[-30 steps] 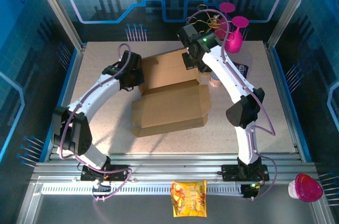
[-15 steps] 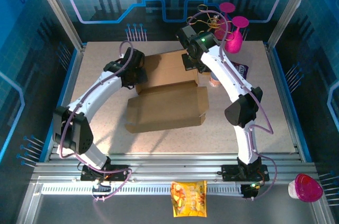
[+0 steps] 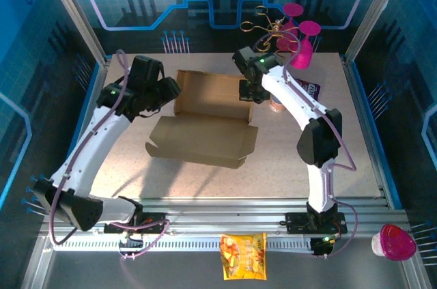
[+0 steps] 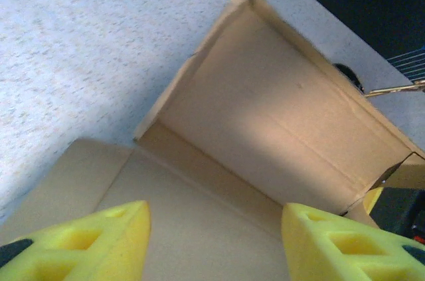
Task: Fold the paper box
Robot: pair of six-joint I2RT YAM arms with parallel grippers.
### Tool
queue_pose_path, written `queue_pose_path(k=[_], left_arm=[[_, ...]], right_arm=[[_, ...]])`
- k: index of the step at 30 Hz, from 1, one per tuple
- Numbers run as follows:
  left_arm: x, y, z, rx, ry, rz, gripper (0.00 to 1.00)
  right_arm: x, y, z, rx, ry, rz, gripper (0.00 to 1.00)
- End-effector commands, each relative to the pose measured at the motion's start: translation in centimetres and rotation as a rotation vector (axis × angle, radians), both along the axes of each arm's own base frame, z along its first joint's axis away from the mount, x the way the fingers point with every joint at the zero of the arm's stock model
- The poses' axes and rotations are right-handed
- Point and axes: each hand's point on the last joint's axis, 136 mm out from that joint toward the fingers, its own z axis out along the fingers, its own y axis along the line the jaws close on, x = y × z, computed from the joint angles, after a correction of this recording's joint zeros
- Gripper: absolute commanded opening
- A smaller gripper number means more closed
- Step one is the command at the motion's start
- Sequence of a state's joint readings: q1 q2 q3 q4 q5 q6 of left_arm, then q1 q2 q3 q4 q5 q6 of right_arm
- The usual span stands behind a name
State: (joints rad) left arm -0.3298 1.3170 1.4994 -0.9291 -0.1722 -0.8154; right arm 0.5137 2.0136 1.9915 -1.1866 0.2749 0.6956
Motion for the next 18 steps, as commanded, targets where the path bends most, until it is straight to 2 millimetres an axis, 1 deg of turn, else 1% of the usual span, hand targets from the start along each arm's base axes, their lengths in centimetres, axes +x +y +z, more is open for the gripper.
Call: queue_pose_path(k=[1, 3, 5, 9, 11, 14, 16, 18], left_arm=[[-4.2, 2.4, -1.3, -0.019, 0.136, 0.145, 0.54], [-6.5, 3.3, -2.9, -0.023, 0.226, 0.207, 0.54], [-8.2, 3.4, -3.9, -0.062, 0.266, 0.239, 0.55], [-10.8, 3.3, -4.5, -0.196, 0.277, 0.326, 0.61], [-11.7, 3.0, -4.6, -0.244, 0.292, 0.354, 0.62], [-12.7, 2.9, -4.7, -0.267, 0.323, 0.399, 0.63], [-12.7, 2.6, -4.6, -0.286, 0.316, 0.407, 0.63], [-12.3, 2.1, -5.1, -0.307, 0.321, 0.416, 0.63]], right_arm=[[0.2, 0.7, 2.1, 0.176, -0.078, -0.130, 0.00], [0.0, 0.8, 1.9, 0.204, -0.097, -0.152, 0.00], [-0.2, 0.7, 1.5, 0.219, -0.105, -0.172, 0.00], [-0.5, 0.5, 0.7, 0.226, -0.093, -0.216, 0.00], [-0.7, 0.4, 0.4, 0.227, -0.092, -0.240, 0.00], [-0.7, 0.5, 0.3, 0.226, -0.106, -0.259, 0.00], [-0.7, 0.8, 0.2, 0.225, -0.110, -0.261, 0.00], [-0.8, 1.0, 0.0, 0.230, -0.105, -0.270, 0.00]])
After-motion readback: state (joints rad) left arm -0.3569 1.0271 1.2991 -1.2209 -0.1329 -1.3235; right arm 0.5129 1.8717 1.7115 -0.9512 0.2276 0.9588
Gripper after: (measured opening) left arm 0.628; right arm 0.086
